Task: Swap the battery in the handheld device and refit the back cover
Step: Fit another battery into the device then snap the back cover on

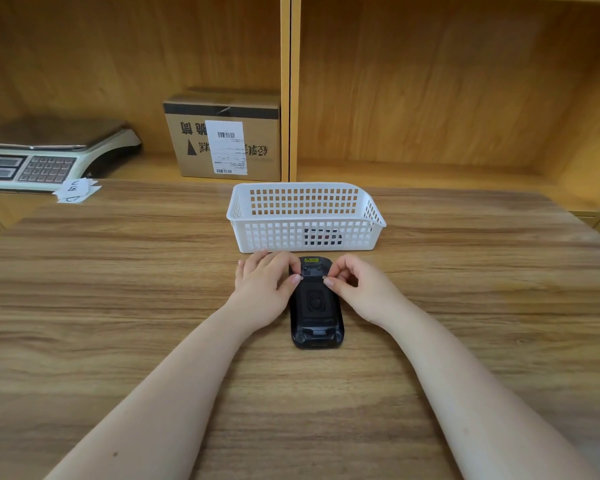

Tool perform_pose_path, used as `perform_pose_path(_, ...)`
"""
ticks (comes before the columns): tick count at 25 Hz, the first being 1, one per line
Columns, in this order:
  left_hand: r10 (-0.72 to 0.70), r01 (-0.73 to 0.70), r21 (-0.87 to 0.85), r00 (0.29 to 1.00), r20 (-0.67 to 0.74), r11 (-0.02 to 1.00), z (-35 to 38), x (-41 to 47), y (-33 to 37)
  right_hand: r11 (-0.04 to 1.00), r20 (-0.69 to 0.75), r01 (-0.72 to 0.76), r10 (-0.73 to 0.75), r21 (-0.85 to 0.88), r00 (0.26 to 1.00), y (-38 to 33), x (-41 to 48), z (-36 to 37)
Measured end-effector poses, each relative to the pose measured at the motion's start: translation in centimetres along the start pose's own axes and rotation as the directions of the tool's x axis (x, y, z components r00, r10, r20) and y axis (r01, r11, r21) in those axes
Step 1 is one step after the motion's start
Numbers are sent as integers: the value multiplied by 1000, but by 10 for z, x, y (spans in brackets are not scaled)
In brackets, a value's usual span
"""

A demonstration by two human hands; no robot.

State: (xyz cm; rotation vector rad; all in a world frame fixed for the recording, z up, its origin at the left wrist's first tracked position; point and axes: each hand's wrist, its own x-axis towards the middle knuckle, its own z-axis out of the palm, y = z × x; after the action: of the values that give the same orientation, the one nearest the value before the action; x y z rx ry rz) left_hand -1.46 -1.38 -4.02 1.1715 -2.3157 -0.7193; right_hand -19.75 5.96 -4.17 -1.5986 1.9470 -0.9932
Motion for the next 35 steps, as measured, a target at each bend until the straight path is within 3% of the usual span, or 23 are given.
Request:
perform_pose_path(9,-73,72,-59,997,-1,996,-3,-3,8,1000,-13,-18,18,-8,1000,-4,-2,-1)
perform_pose_path(18,-147,147,10,989,1,989,0,-7,18,999,-29,-31,30,-11,999,-8,-6,1)
perform_pose_path(23,-4,5,6,993,-122,1000,-12,-15,13,998,-99,19,-13,55,995,-17,-19,-9)
perform_pose_path(25,129,-126,45,989,-69,991,-25,-15,10,994,-3,104,-104,-14,995,-22,-26,-23)
perform_pose_path(26,193,-194,93,981,18,977,-30,-17,10,982,137,145,-129,-117,982,-26,-29,-29)
perform_pose_path(28,266,-301,183,944,195,936,-30,-23,8,902,405,195,-25,-384,914,-32,-38,-34)
perform_pose_path(29,276,-332,225,929,245,916,-28,-27,5,854,462,219,28,-471,886,-34,-43,-36)
perform_pose_path(32,279,-376,320,909,309,870,-24,-37,-4,831,471,234,38,-505,881,-32,-54,-38)
perform_pose_path(35,284,-370,332,917,279,868,-19,-42,-6,846,384,220,-20,-486,923,-22,-59,-31)
